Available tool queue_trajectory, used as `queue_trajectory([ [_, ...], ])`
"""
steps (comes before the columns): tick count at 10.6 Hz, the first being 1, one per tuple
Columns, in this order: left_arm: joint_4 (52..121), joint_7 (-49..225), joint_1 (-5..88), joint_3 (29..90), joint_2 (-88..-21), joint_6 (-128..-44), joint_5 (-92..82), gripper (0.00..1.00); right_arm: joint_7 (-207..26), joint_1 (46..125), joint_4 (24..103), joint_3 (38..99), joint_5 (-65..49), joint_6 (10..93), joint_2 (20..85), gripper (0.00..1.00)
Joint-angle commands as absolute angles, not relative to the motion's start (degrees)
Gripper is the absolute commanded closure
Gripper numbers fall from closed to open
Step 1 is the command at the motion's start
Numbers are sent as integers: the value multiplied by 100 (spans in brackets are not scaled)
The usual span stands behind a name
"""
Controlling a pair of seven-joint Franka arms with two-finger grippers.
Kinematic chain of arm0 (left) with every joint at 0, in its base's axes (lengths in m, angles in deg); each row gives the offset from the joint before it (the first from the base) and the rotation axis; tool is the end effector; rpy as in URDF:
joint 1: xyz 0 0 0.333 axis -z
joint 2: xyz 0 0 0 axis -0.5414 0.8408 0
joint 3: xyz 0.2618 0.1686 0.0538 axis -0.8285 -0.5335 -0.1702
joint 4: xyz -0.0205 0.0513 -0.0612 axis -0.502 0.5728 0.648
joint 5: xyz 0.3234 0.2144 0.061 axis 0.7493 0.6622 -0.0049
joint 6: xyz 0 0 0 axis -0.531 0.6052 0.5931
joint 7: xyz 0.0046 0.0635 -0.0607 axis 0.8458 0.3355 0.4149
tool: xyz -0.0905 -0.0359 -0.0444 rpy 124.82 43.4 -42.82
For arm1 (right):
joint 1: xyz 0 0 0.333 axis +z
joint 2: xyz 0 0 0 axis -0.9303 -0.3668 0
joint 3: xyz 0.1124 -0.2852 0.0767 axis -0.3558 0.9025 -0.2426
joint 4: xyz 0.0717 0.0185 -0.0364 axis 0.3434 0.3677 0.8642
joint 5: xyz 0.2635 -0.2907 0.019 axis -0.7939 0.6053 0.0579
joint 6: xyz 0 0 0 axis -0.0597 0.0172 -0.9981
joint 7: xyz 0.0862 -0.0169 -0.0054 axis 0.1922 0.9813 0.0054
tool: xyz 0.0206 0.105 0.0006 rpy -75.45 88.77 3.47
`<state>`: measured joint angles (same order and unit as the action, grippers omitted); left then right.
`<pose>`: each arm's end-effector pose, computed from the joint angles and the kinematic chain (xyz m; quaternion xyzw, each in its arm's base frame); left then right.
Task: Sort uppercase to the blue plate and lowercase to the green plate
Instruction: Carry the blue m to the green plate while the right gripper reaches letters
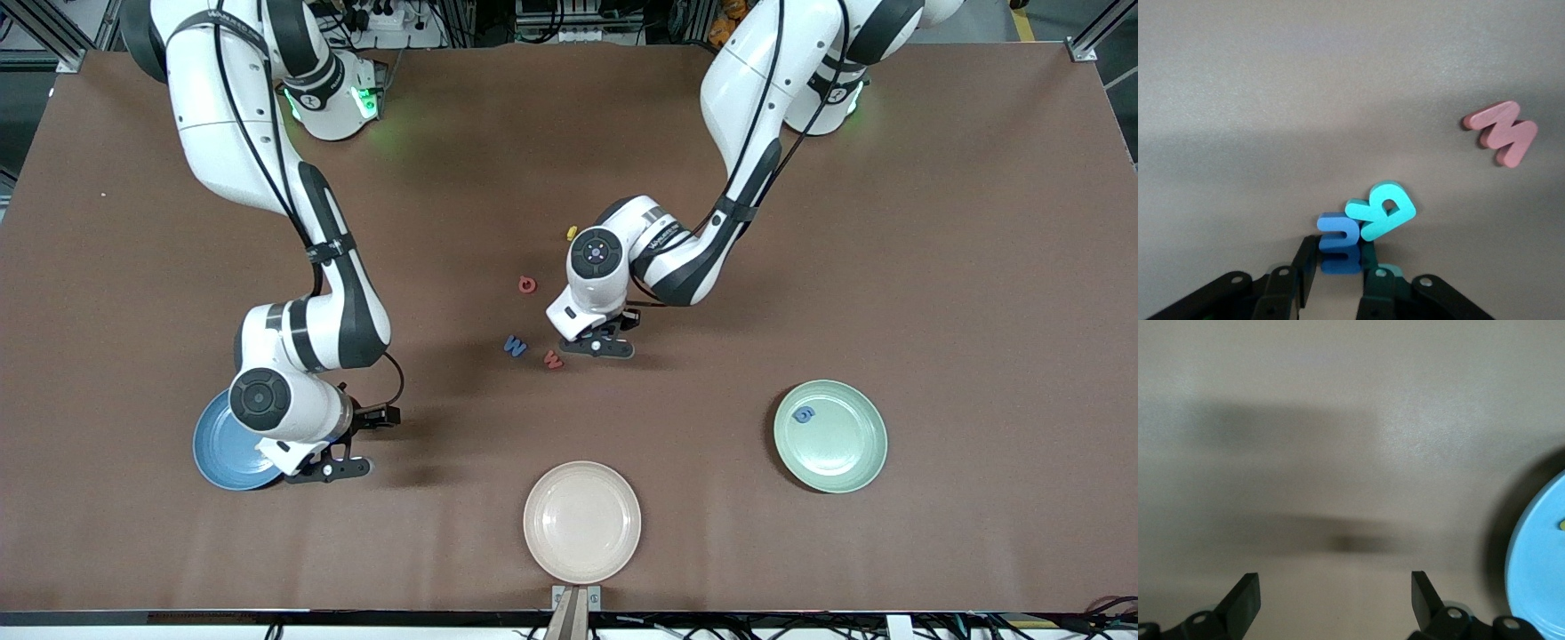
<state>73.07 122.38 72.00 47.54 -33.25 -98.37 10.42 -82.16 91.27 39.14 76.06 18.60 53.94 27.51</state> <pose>0.5035 -0.4936 0.1755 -0.9976 0.0632 0.0200 0.0195 0.7174 0.1720 0.2362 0.9982 0.0478 -0.0340 0.0135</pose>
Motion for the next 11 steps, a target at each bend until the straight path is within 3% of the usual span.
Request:
queue_trajectory([
  [1,7214,12233,7286,4648,-3177,-9880,947,86,-7921,9221,3918,7625,1759,5425,2735,0],
  [2,7214,12251,7286,4648,-3194,-9880,955,100,-7841,9239,3918,7616,1759,5425,2735,0],
  [8,7250,12207,6672,4709,-4230,-9433,929,100,-6515,9511,3900,7616,1759,5566,2718,0],
  [11,7241,11288,5663,4867,-4626,-9081,789,100,-6470,9669,3830,7616,1733,5566,2700,0],
])
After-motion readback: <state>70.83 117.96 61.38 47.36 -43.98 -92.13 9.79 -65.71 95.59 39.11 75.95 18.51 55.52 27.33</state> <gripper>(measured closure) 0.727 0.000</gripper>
